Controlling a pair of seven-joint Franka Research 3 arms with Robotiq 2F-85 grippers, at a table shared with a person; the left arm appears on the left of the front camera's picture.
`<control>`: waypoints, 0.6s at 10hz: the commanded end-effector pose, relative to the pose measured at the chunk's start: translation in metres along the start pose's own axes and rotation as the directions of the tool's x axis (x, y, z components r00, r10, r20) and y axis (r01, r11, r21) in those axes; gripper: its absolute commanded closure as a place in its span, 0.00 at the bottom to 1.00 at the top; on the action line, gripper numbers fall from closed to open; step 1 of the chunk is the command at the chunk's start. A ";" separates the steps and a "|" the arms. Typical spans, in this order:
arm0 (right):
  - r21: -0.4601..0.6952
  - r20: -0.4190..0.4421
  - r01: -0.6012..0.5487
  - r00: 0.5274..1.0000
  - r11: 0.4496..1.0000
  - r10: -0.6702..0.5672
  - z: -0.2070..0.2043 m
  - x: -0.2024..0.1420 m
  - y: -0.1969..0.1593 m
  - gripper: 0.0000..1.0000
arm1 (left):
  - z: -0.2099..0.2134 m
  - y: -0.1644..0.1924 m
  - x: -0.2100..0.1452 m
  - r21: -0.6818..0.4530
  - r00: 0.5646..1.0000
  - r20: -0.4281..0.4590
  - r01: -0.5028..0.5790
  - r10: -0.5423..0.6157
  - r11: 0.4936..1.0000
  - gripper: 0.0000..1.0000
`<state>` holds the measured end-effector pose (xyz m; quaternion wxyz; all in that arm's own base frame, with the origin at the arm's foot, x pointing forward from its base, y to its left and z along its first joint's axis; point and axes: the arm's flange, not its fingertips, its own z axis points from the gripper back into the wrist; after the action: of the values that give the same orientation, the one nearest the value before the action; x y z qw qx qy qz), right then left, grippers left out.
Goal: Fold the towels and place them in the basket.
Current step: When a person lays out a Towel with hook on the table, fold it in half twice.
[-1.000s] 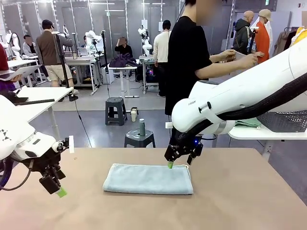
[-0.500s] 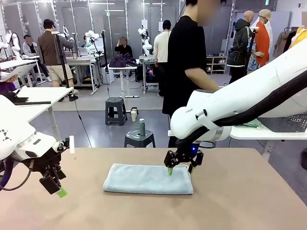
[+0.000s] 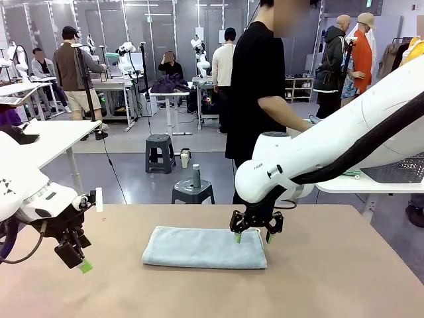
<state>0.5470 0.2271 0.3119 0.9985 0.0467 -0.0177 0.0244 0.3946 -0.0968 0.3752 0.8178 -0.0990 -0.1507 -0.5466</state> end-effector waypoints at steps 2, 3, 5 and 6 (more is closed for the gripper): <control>-0.061 -0.001 0.076 0.997 0.995 -0.076 -0.009 0.017 0.007 0.00 | 0.001 0.001 0.000 0.010 1.000 -0.011 -0.001 0.001 1.000 0.00; -0.048 -0.014 0.079 0.997 0.996 -0.080 -0.013 0.020 0.005 0.00 | 0.001 0.001 0.000 0.010 1.000 -0.011 -0.001 0.001 1.000 0.00; -0.041 -0.032 0.090 0.995 0.995 -0.091 -0.020 0.023 0.002 0.00 | 0.001 0.001 0.000 0.010 1.000 -0.011 -0.001 0.001 1.000 0.00; -0.039 -0.046 0.090 0.995 0.995 -0.092 -0.024 0.024 0.001 0.00 | 0.001 0.001 0.000 0.010 1.000 -0.011 -0.001 0.001 1.000 0.00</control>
<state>0.5672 0.2262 0.2899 0.9995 0.0307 0.0007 -0.0017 0.3946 -0.0967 0.3752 0.8178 -0.0990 -0.1507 -0.5465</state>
